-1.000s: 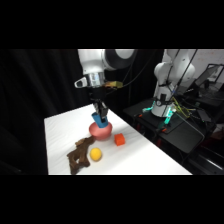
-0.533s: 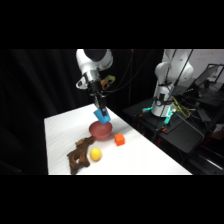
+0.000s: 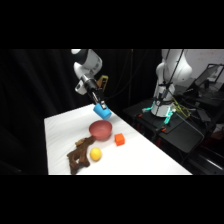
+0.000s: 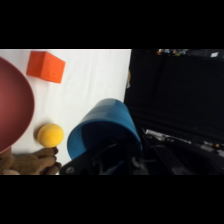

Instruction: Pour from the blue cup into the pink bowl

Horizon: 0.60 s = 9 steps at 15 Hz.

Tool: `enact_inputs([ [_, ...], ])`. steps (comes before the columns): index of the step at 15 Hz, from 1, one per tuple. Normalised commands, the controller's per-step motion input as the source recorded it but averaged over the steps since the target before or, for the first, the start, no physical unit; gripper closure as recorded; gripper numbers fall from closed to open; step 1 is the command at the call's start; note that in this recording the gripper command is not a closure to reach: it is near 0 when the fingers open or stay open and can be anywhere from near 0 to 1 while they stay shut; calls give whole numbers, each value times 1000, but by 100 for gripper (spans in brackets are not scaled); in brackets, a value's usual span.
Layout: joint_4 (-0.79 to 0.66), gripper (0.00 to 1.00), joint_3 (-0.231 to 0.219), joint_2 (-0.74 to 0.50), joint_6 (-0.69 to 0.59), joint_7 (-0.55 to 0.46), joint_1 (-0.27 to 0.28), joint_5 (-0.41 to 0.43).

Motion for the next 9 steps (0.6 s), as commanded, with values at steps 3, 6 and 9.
enact_inputs([
  [3,428,10,-14,346,-679,-304,-121,306],
  [6,359,7,-36,257,-490,-146,-41,203],
  [9,227,7,-78,70,-219,1,40,112],
])
